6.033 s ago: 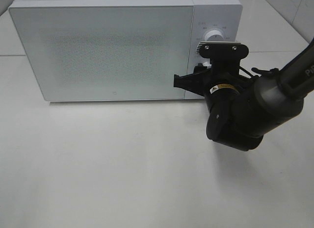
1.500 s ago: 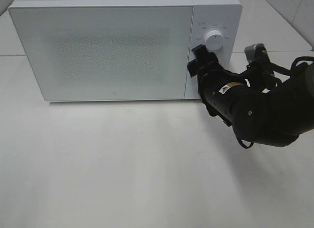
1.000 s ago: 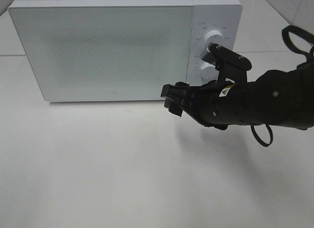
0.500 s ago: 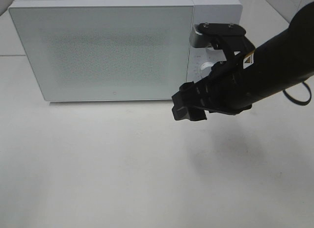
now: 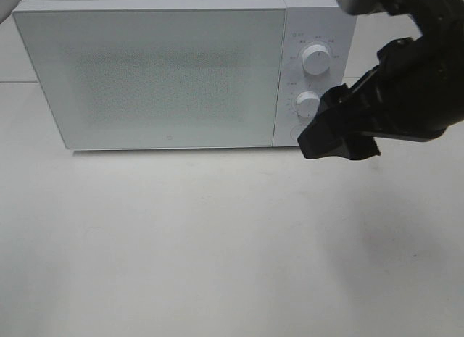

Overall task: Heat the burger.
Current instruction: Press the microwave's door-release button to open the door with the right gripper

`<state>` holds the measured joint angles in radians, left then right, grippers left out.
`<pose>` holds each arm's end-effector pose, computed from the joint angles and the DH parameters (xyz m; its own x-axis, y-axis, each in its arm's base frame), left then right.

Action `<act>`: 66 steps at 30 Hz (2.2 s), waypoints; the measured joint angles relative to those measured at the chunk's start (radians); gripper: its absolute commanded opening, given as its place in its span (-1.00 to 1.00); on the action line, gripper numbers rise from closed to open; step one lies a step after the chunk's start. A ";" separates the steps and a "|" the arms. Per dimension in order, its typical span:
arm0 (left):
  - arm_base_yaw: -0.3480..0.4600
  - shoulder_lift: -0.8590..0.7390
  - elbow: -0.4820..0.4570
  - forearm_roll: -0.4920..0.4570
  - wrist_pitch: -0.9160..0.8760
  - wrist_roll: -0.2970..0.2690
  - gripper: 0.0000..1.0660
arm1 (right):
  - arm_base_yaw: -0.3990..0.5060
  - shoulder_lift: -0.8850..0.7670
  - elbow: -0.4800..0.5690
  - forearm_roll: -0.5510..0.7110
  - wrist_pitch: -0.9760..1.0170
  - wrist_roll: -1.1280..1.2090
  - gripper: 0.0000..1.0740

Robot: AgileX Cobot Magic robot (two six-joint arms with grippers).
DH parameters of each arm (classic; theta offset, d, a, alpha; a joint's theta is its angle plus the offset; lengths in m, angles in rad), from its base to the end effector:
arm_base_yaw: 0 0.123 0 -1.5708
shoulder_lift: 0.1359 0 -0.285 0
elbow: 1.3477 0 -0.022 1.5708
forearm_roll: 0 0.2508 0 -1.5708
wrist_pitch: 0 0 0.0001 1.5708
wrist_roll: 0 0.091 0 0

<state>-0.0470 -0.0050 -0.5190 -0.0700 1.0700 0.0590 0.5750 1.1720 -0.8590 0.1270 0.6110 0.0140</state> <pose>-0.0086 -0.0052 0.2819 -0.4387 0.0460 -0.8974 0.1130 0.9936 -0.0044 0.1947 0.1340 0.2963 -0.6854 -0.3040 -0.6616 -0.5061 0.8522 0.1327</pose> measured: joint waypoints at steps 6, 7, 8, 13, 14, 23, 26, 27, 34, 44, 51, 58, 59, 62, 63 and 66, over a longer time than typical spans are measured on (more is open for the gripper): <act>0.000 0.000 0.000 0.000 0.000 0.000 0.84 | 0.000 -0.178 0.000 -0.015 0.098 0.000 0.40; 0.000 0.000 0.000 0.000 0.000 0.000 0.84 | 0.000 -0.205 0.000 -0.016 0.109 0.000 0.40; 0.000 0.000 0.000 0.000 0.000 0.000 0.84 | 0.000 -0.205 0.000 -0.016 0.109 0.000 0.40; 0.000 0.000 0.000 0.000 0.000 0.000 0.84 | 0.000 -0.348 0.000 -0.064 0.203 -0.001 0.40; 0.000 0.000 0.000 0.000 0.000 0.000 0.84 | 0.000 -0.348 0.000 -0.064 0.203 -0.001 0.40; 0.000 0.000 0.000 0.000 0.000 0.000 0.84 | -0.112 -0.566 0.000 -0.127 0.293 0.017 0.43; 0.000 0.000 0.000 0.000 0.000 0.000 0.84 | -0.196 -0.612 0.000 -0.138 0.336 0.016 0.43; 0.000 0.000 0.000 0.000 0.000 0.000 0.84 | -0.196 -0.612 0.000 -0.138 0.336 0.016 0.43; 0.000 0.000 0.000 0.000 0.000 0.000 0.84 | -0.355 -0.769 0.010 -0.138 0.414 0.016 0.43; 0.000 0.000 0.000 0.000 0.000 0.000 0.84 | -0.502 -0.990 0.136 -0.138 0.421 0.015 0.42; 0.000 0.000 0.000 0.000 0.000 0.000 0.84 | -0.533 -1.114 0.225 -0.138 0.400 0.015 0.42; 0.000 0.000 0.000 0.000 0.000 0.000 0.84 | -0.533 -1.176 0.324 -0.138 0.362 0.014 0.42; 0.000 0.000 0.000 0.000 0.000 0.000 0.84 | -0.533 -1.176 0.343 -0.138 0.367 0.014 0.42; 0.000 0.000 0.000 0.000 0.000 0.000 0.84 | -0.533 -1.176 0.359 -0.138 0.380 0.014 0.42; 0.000 0.000 0.000 0.000 0.000 0.000 0.84 | -0.533 -1.176 0.361 -0.138 0.381 0.014 0.42; 0.000 0.000 0.000 0.000 0.000 0.000 0.84 | -0.533 -1.176 0.363 -0.138 0.381 0.014 0.42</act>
<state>-0.0470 -0.0050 -0.5190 -0.0700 1.0700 0.0590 0.0420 -0.0040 -0.4960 -0.0110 0.9920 0.0280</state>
